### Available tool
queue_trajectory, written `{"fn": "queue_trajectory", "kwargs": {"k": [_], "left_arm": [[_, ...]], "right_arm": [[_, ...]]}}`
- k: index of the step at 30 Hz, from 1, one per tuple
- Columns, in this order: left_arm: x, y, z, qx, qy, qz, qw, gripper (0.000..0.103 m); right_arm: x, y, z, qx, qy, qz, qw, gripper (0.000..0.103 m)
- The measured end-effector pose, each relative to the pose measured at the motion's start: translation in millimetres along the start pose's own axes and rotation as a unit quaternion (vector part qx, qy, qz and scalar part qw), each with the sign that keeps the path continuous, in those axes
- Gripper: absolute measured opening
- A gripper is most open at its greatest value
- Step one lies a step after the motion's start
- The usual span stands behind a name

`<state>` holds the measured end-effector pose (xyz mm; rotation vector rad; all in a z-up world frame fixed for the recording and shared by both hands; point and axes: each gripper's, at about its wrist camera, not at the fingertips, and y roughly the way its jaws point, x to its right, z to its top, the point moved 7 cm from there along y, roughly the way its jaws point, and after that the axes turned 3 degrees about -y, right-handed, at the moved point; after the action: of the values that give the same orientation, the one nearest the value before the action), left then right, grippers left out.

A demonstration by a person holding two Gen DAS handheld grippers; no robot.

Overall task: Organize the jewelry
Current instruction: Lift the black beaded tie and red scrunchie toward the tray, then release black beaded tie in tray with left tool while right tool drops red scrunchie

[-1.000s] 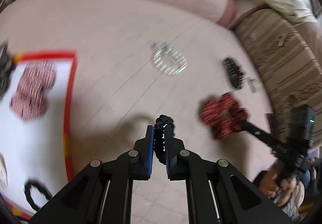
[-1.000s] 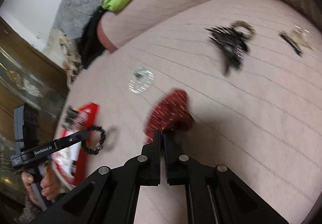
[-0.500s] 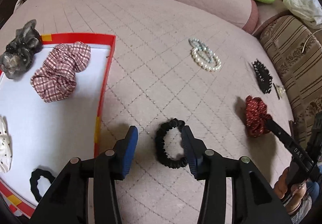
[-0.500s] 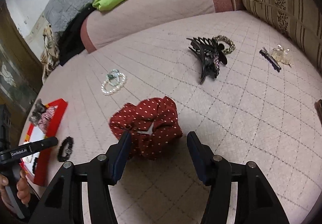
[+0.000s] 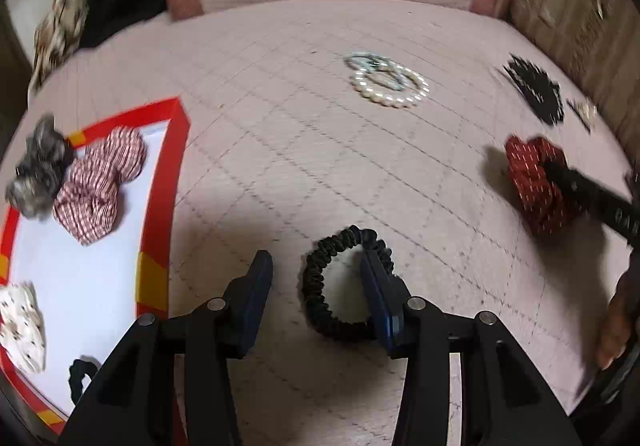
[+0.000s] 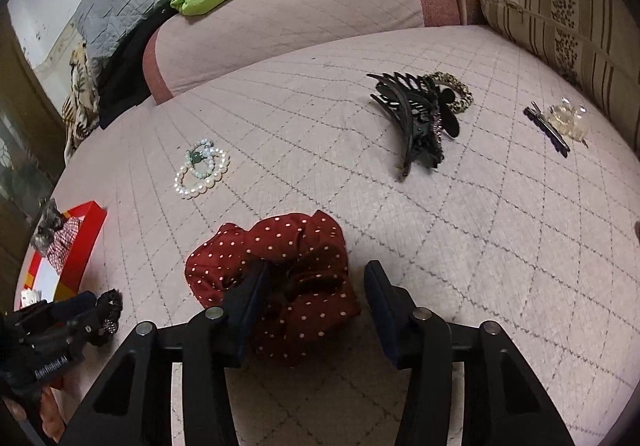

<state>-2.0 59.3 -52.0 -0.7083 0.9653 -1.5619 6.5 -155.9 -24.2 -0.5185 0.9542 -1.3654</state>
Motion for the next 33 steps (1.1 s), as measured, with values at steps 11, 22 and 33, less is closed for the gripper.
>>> {"fn": "queue_trajectory", "kwargs": {"k": [11,22,33], "left_arm": [[-1,-46,4,0.025,-0.045,-0.039,0.9979,0.007],[-99,-112,18,0.086,-0.128,0.0,0.988,0.007],[-252,-94,4,0.063,-0.273,0.053,0.9584,0.007]], "right_arm": [[-20,-7,-6,-0.016,-0.005,0.049,0.999,0.01],[-88,-63,5,0.019,-0.05,0.092,0.994,0.01],[-216,-59,13,-0.023,-0.107,0.183,0.977,0.01]]}}
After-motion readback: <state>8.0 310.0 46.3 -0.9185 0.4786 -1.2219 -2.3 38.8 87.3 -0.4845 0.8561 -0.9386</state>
